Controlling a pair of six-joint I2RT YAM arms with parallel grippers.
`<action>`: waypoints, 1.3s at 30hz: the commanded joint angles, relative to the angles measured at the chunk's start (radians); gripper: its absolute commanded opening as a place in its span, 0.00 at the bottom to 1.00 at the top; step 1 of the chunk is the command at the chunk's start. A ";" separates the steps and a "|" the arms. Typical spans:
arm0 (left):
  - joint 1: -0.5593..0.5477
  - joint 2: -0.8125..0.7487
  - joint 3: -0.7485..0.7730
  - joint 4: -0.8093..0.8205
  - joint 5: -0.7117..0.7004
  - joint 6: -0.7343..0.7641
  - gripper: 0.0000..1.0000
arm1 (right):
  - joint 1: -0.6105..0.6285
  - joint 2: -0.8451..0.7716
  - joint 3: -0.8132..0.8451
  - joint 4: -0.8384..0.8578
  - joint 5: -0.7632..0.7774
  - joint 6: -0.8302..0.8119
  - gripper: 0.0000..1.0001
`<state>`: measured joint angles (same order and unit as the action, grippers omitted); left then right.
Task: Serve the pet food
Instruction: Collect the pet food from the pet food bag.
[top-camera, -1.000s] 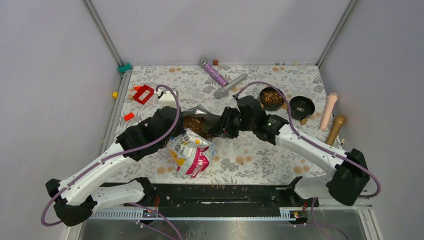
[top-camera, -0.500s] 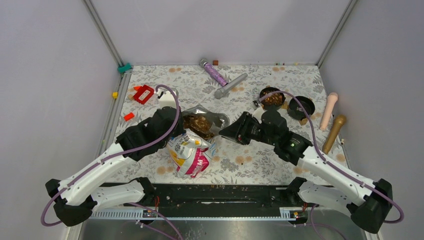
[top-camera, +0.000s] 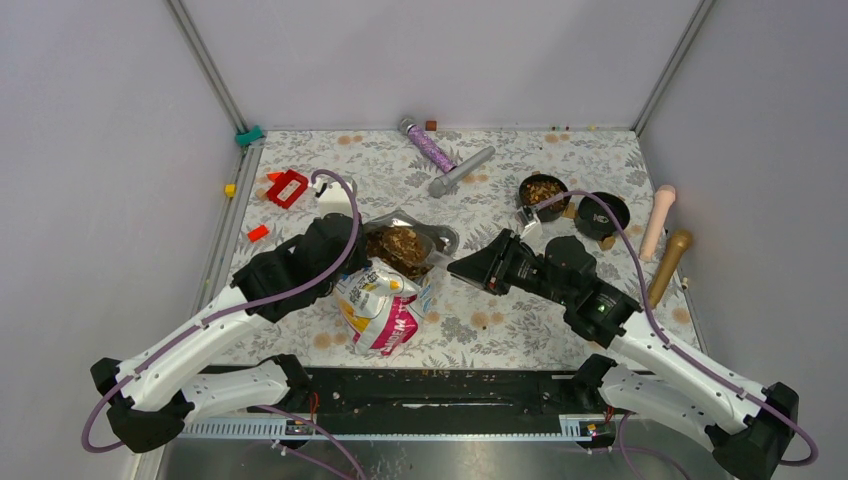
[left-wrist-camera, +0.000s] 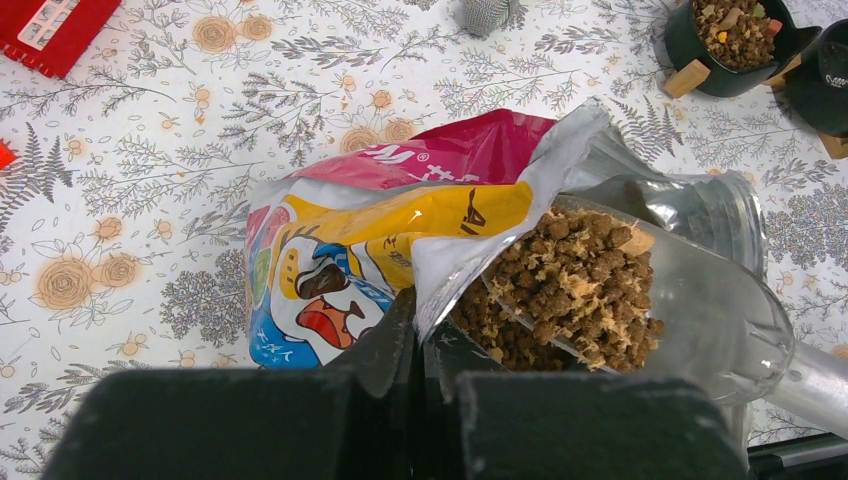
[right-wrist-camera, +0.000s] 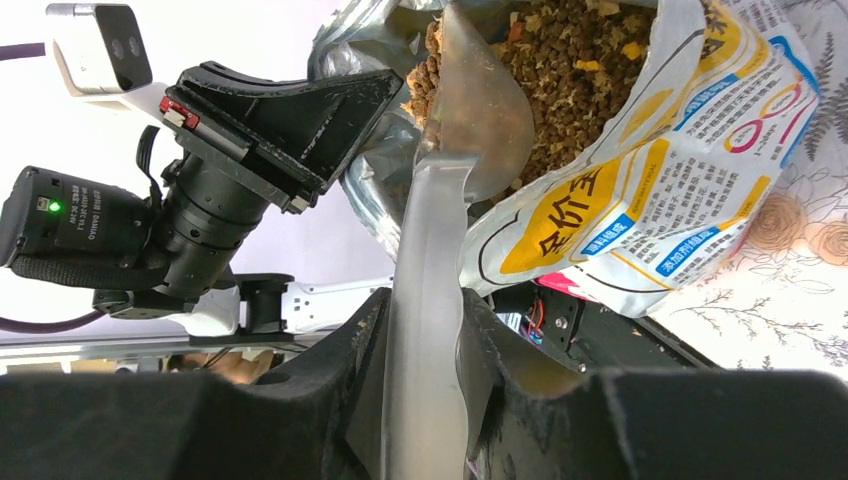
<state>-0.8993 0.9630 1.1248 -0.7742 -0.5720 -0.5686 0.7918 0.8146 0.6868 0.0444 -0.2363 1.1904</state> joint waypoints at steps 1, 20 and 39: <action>-0.020 -0.040 0.032 0.089 0.023 -0.008 0.00 | -0.008 -0.004 -0.004 0.151 -0.020 0.034 0.00; -0.020 -0.053 0.020 0.095 0.013 -0.032 0.00 | -0.037 -0.032 -0.122 0.367 -0.095 0.137 0.00; -0.020 -0.062 0.011 0.109 0.039 -0.036 0.00 | -0.108 -0.106 -0.295 0.534 -0.155 0.184 0.00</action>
<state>-0.9001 0.9421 1.1168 -0.7780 -0.5762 -0.5770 0.7242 0.7456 0.4175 0.4858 -0.3454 1.3705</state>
